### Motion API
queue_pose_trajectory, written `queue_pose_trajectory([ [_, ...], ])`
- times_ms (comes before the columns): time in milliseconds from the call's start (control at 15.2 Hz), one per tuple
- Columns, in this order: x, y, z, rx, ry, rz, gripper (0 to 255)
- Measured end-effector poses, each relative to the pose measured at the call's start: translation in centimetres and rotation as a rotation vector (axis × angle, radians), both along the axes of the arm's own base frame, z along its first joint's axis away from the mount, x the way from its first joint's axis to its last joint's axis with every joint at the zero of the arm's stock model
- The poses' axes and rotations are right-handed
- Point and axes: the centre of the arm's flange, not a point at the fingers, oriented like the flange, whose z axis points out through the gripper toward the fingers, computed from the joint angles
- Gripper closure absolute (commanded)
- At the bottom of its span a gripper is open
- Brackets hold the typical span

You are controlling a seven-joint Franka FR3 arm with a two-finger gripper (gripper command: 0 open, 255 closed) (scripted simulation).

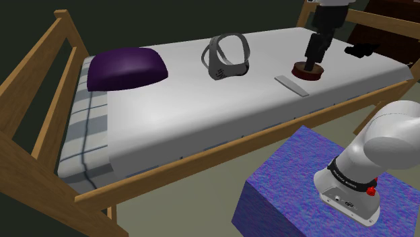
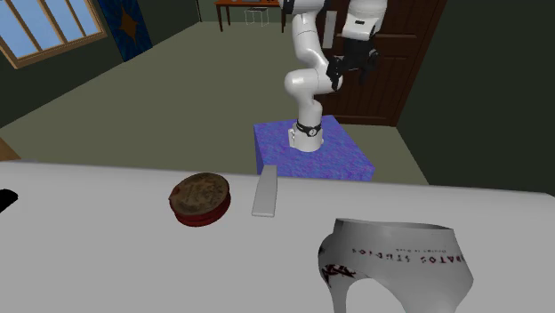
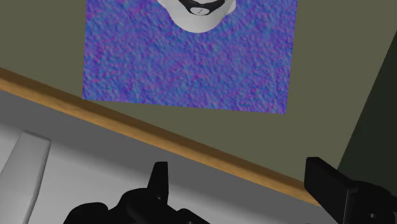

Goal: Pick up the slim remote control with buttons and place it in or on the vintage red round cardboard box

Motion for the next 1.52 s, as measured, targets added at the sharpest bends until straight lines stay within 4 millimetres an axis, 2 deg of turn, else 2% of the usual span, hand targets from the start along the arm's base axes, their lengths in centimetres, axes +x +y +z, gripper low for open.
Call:
queue_pose_trajectory([
  [132, 0.2, -0.5, -0.5, -0.001, -0.002, -0.007, 0],
  [330, 1.6, -2.5, -2.3, -0.006, -0.012, -0.042, 0],
  [858, 5.3, -9.8, -8.7, -0.02, -0.045, -0.15, 0],
  [1518, 9.2, -20.0, -15.6, -0.04, -0.09, -0.288, 0],
])
